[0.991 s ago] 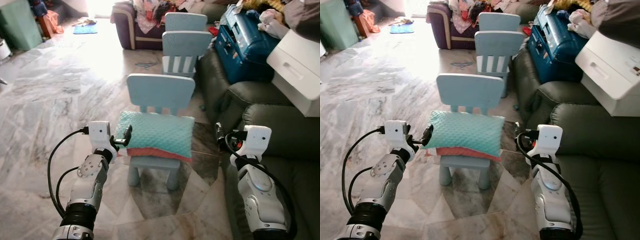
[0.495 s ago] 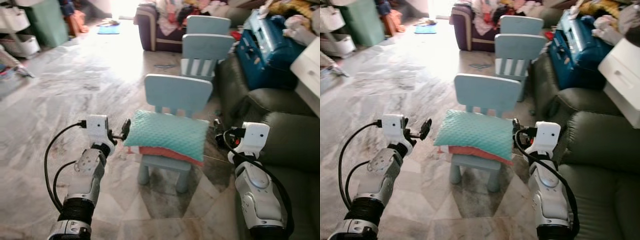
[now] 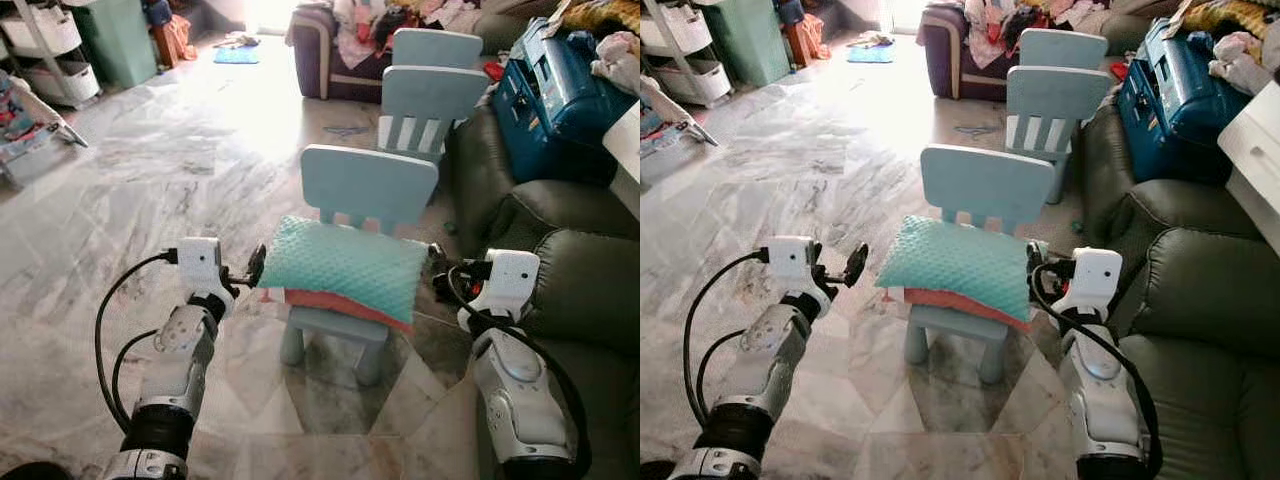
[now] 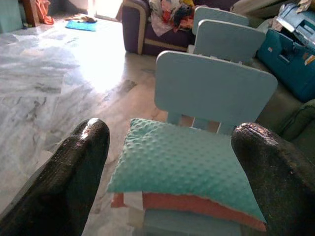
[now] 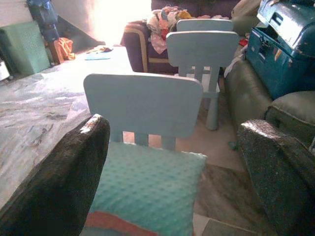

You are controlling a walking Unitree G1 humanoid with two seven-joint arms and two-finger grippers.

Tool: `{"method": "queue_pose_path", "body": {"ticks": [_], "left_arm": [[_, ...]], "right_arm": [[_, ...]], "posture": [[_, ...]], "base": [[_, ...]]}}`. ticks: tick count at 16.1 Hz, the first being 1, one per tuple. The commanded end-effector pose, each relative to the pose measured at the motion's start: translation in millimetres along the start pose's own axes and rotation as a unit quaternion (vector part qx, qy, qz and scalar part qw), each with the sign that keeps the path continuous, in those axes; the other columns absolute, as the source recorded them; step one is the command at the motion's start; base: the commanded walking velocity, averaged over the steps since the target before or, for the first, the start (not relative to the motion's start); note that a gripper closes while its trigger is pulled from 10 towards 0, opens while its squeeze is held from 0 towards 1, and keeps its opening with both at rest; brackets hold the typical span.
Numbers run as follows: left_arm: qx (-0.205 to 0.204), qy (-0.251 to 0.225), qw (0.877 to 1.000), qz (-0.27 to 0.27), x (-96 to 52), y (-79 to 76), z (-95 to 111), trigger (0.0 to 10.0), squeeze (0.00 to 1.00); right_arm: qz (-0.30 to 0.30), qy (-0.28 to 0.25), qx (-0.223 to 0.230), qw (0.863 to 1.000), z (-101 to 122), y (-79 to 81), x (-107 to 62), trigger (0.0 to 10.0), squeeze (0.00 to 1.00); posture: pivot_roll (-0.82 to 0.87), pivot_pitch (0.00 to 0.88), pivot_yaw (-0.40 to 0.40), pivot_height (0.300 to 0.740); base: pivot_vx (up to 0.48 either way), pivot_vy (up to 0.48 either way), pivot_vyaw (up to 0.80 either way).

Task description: Move the pillow to the sofa

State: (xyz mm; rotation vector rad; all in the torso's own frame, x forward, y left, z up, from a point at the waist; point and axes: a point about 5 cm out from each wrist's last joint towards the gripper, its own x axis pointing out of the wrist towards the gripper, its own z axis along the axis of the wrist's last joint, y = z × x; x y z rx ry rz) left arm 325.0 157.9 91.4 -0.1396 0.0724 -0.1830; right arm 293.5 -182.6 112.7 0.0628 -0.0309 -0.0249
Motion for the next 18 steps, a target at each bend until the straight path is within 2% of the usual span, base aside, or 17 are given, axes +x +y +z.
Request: {"method": "queue_pose_path", "body": {"ticks": [1, 13, 18], "left_arm": [[0.004, -0.001, 1.0, -0.001, -0.9, -1.0, 0.4, 10.0, 0.0], [-0.002, 0.002, 1.0, -0.005, 0.4, -3.5, -1.2, 10.0, 0.0], [0.001, 0.009, 1.0, -0.006, 0.0, -3.0, -3.0, 10.0, 0.0]], "right_arm": [[-0.001, -0.003, -0.002, 1.0, 2.6, -0.7, -1.1, 10.0, 0.0], [-0.005, -0.003, -0.005, 1.0, 3.1, -2.7, -2.0, 10.0, 0.0], [-0.006, -0.001, -0.004, 1.0, 2.0, -1.9, -2.1, 10.0, 0.0]], "posture": [[-0.15, 0.084, -0.01, 0.74], [-0.15, 0.073, -0.009, 0.74], [-0.15, 0.073, -0.004, 0.74]], "base": [[0.0, 0.0, 0.0], [0.0, 0.0, 0.0], [0.0, 0.453, 0.0]]}}
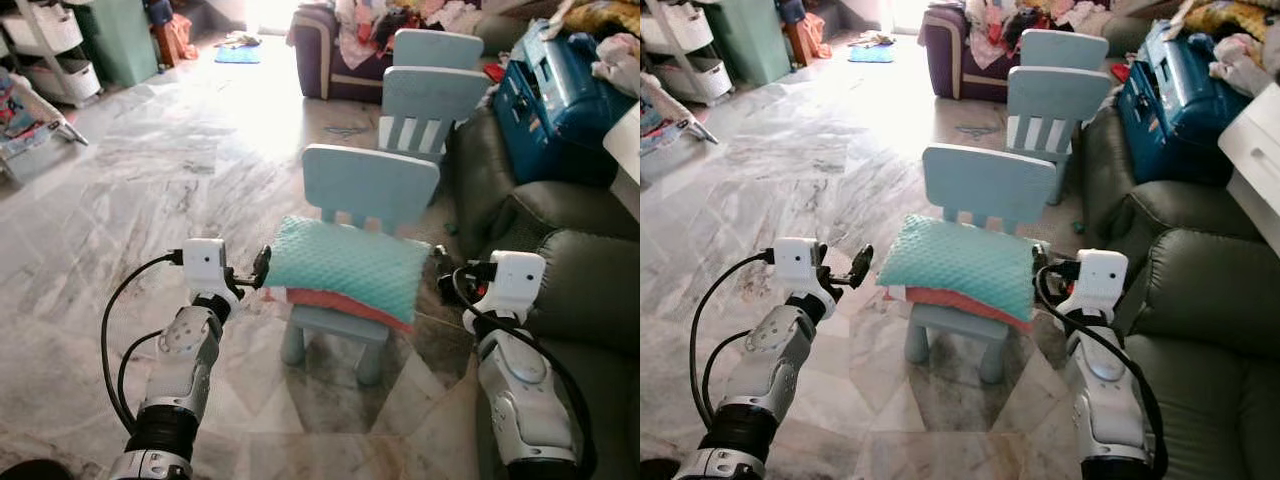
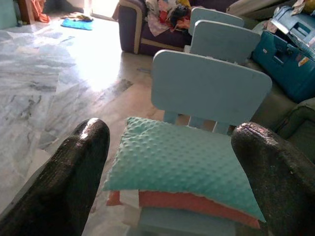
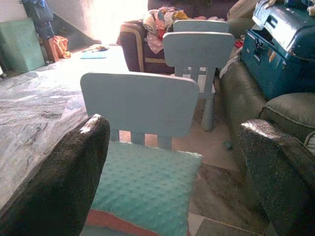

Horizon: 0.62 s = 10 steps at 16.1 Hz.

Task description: Move the pillow to the sofa

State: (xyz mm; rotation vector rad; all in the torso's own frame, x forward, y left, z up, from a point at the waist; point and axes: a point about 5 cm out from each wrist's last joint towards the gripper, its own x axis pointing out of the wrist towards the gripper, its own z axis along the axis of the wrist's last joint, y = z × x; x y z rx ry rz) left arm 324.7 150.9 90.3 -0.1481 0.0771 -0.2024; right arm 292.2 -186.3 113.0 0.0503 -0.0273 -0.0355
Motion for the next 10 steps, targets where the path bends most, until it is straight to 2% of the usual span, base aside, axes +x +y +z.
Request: {"method": "queue_pose_path", "body": {"ticks": [1, 8, 10], "left_arm": [[0.006, 0.007, 1.0, 0.003, -1.2, 3.8, -1.0, 10.0, 0.0], [0.013, 0.014, 1.0, 0.005, -0.7, 5.8, -0.7, 10.0, 0.0], [0.018, 0.009, 1.0, -0.001, -0.5, 5.5, 0.9, 10.0, 0.0]], "right_arm": [[-0.001, -0.003, 0.003, 1.0, 1.3, 2.2, -0.6, 10.0, 0.0], [-0.004, -0.003, 0.004, 1.0, 0.6, 2.1, -0.1, 10.0, 0.0], [-0.004, -0.003, 0.003, 1.0, 0.6, 2.2, -0.2, 10.0, 0.0]], "posture": [[-0.15, 0.072, -0.003, 0.74], [-0.15, 0.07, 0.001, 0.74], [-0.15, 0.07, 0.002, 0.74]], "base": [[0.0, 0.48, 0.0], [0.0, 0.48, 0.0], [0.0, 0.131, 0.0]]}}
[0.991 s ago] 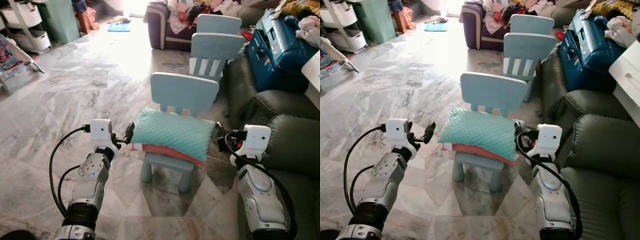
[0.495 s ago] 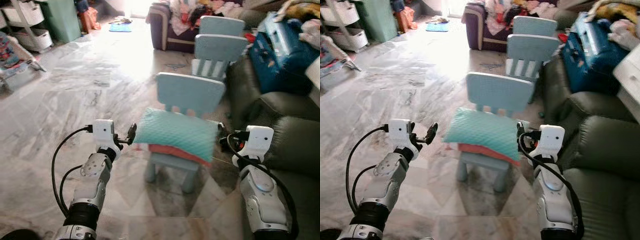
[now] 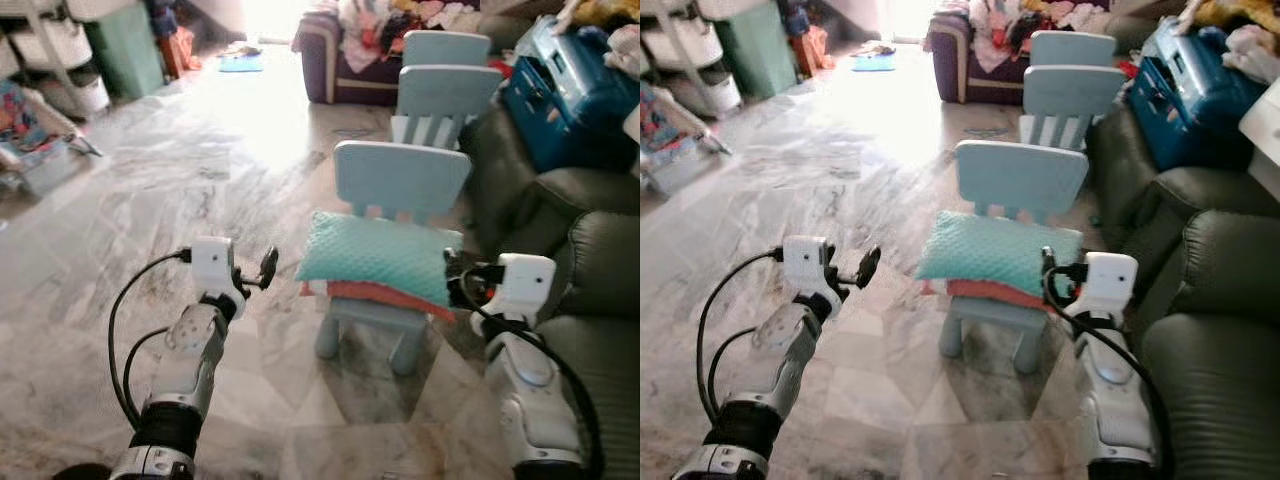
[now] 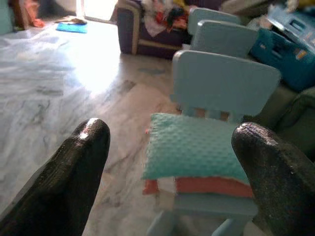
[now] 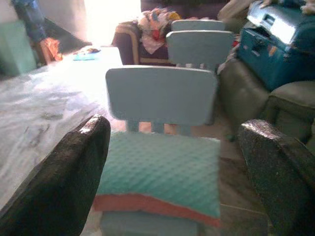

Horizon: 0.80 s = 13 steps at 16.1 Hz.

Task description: Move the pillow to the sofa

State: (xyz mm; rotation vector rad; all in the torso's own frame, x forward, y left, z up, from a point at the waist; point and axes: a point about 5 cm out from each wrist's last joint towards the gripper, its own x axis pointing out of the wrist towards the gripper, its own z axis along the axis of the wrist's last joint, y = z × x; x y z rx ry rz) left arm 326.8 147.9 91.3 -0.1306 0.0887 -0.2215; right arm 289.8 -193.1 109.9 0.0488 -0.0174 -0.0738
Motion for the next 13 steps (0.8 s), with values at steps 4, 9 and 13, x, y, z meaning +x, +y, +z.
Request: {"method": "queue_pose_path", "body": {"ticks": [4, 9, 13], "left_arm": [[0.009, -0.003, 1.0, -0.007, -2.4, 7.0, 4.2, 10.0, 0.0], [0.005, -0.003, 1.0, -0.011, -2.2, 7.1, 4.8, 10.0, 0.0], [0.001, 0.0, 1.0, -0.015, -2.7, 5.7, 3.3, 10.0, 0.0]], "right_arm": [[0.013, -0.007, 0.005, 1.0, 2.8, 9.2, 1.5, 10.0, 0.0], [0.013, -0.007, 0.005, 1.0, 3.0, 9.6, 2.5, 10.0, 0.0], [0.013, 0.0, 0.007, 1.0, 1.9, 9.1, 3.4, 10.0, 0.0]], "posture": [[-0.14, 0.069, 0.002, 0.74], [-0.14, 0.067, -0.001, 0.74], [-0.14, 0.067, -0.004, 0.74]], "base": [[0.0, 0.0, 0.0], [0.0, 0.0, 0.0], [0.0, 0.0, -0.8]]}}
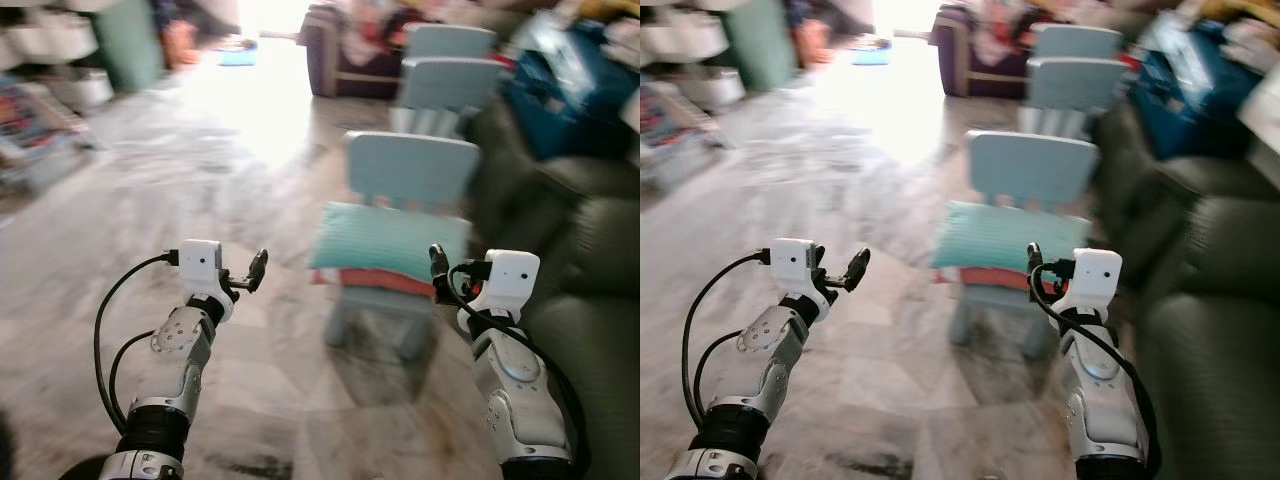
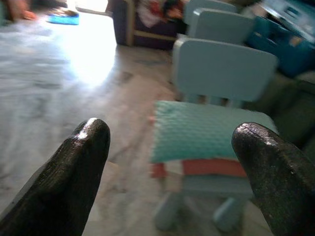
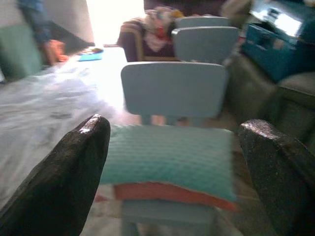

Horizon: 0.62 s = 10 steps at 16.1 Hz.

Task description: Move the pillow to the sofa

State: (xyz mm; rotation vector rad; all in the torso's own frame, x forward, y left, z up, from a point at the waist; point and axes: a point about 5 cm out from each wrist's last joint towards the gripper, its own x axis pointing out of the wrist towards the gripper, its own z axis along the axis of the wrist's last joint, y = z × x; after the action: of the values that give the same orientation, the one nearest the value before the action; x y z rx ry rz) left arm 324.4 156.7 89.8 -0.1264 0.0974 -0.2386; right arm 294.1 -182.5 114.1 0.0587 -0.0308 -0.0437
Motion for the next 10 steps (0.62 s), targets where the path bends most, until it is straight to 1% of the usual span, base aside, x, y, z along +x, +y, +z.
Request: {"method": "queue_pose_path", "body": {"ticks": [1, 5, 9, 10], "left_arm": [[-0.002, -0.005, 1.0, -0.008, 1.3, -3.0, 3.5, 10.0, 0.0], [-0.003, -0.003, 1.0, -0.008, 0.6, -3.8, 1.9, 10.0, 0.0], [-0.006, -0.001, 1.0, -0.009, 0.3, -4.2, 0.9, 10.0, 0.0], [-0.006, -0.001, 1.0, -0.009, 0.4, -4.1, 0.9, 10.0, 0.0]], "right_arm": [[-0.003, 0.006, 0.001, 1.0, -1.7, -2.5, -0.6, 10.0, 0.0], [-0.002, 0.006, 0.0, 1.0, -1.5, -3.2, -1.4, 10.0, 0.0], [-0.002, 0.007, -0.002, 1.0, -1.0, -3.6, -1.3, 10.0, 0.0], [-0.002, 0.008, 0.0, 1.0, -1.2, -3.6, -1.2, 10.0, 0.0]], "posture": [[-0.14, 0.068, -0.005, 0.74], [-0.15, 0.071, -0.007, 0.74], [-0.15, 0.074, -0.009, 0.74], [-0.15, 0.074, -0.009, 0.74]], "base": [[0.0, 0.0, -0.8], [0.0, 0.0, 0.0], [0.0, 0.0, -0.8], [0.0, 0.0, 0.0]]}}
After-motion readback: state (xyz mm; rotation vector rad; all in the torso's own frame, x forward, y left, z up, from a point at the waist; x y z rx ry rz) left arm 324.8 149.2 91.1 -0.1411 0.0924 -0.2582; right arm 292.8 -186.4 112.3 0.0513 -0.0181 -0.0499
